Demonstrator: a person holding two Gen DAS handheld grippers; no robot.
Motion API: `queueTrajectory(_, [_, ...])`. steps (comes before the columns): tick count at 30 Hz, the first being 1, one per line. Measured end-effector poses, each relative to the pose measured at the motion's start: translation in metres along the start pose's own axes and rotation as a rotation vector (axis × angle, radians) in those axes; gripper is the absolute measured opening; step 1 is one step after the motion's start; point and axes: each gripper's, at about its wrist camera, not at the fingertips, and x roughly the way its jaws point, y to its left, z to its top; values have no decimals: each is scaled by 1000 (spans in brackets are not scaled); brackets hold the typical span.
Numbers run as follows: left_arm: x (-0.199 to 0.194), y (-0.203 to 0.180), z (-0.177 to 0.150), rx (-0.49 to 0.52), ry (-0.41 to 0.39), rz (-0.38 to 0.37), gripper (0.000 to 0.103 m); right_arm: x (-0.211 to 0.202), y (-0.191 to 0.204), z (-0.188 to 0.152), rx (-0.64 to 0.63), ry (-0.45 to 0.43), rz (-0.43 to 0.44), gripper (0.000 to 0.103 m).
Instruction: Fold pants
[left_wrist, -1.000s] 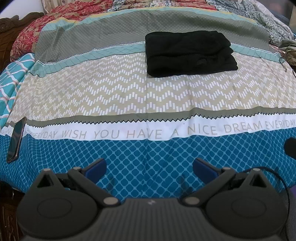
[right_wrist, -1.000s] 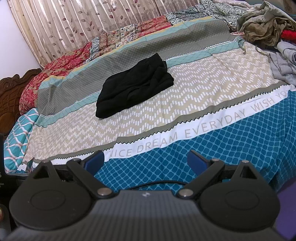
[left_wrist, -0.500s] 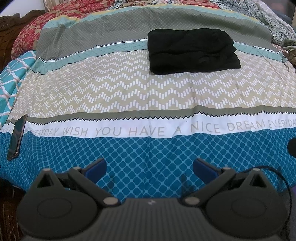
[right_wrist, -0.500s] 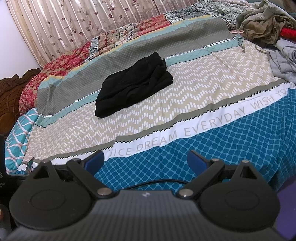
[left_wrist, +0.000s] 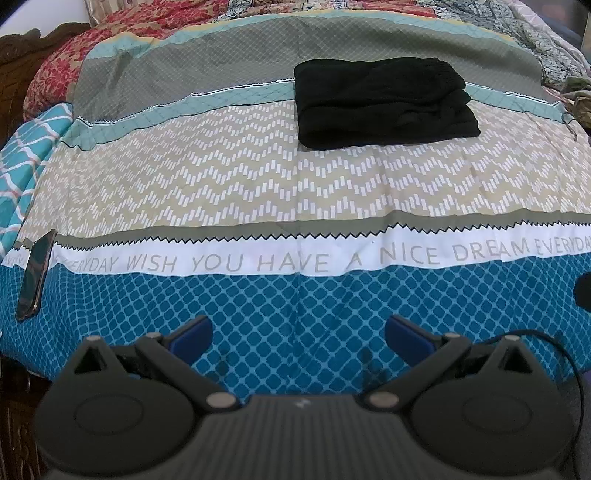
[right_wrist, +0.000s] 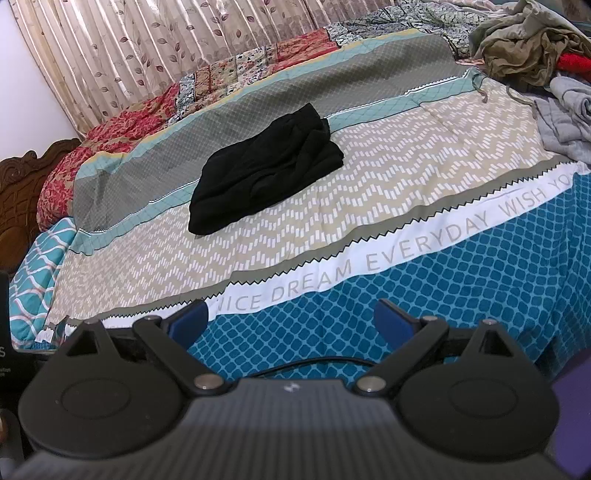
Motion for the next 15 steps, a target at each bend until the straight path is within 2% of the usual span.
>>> queueTrajectory(15, [-6,-1,3,10,-19,-5,103,-1,-1,1,0,-2,0,98])
